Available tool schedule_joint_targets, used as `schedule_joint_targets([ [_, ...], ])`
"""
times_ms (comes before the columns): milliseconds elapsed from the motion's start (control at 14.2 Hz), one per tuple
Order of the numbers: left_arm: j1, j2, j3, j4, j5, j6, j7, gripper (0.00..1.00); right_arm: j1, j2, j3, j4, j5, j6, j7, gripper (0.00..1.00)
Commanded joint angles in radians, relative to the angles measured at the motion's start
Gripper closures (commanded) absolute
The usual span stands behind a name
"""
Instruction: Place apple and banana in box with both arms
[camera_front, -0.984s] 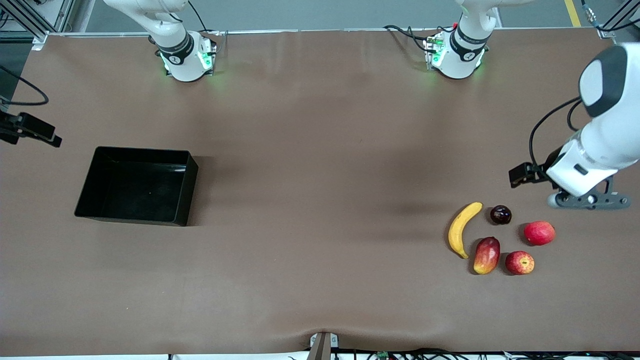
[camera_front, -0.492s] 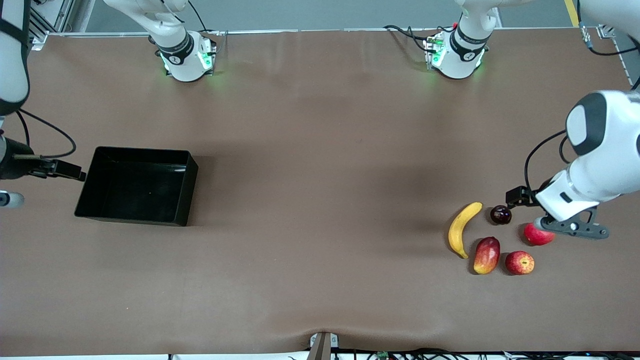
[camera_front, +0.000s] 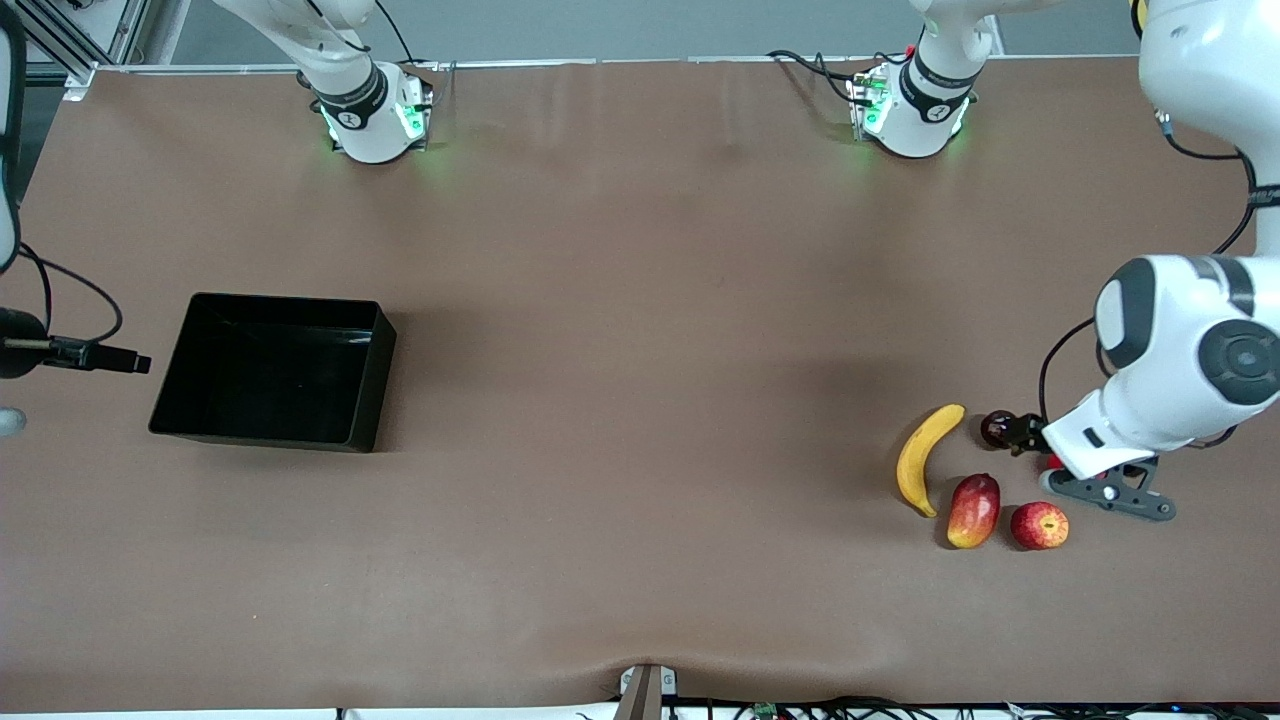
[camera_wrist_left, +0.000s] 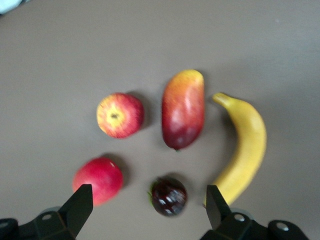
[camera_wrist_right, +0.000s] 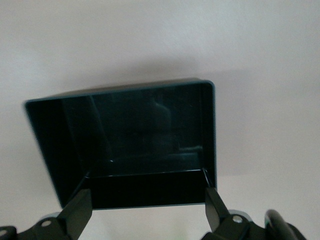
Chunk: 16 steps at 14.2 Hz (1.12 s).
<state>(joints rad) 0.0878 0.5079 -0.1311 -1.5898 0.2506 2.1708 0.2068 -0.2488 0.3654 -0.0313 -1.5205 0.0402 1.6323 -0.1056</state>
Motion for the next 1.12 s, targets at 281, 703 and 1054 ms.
schedule_joint_targets([
  [281, 0.041, 0.158, -0.001, 0.108, 0.043, 0.127, 0.118, 0.00, -0.047, 0.090, 0.010, -0.061, -0.021, 0.084, -0.192, 0.00],
  [703, 0.067, 0.260, -0.001, 0.192, -0.060, 0.132, 0.126, 0.00, -0.107, 0.119, 0.011, -0.255, -0.086, 0.364, -0.362, 0.00],
  [1054, 0.072, 0.308, 0.002, 0.220, -0.076, 0.159, 0.141, 0.00, -0.132, 0.118, 0.011, -0.368, -0.083, 0.469, -0.259, 0.35],
])
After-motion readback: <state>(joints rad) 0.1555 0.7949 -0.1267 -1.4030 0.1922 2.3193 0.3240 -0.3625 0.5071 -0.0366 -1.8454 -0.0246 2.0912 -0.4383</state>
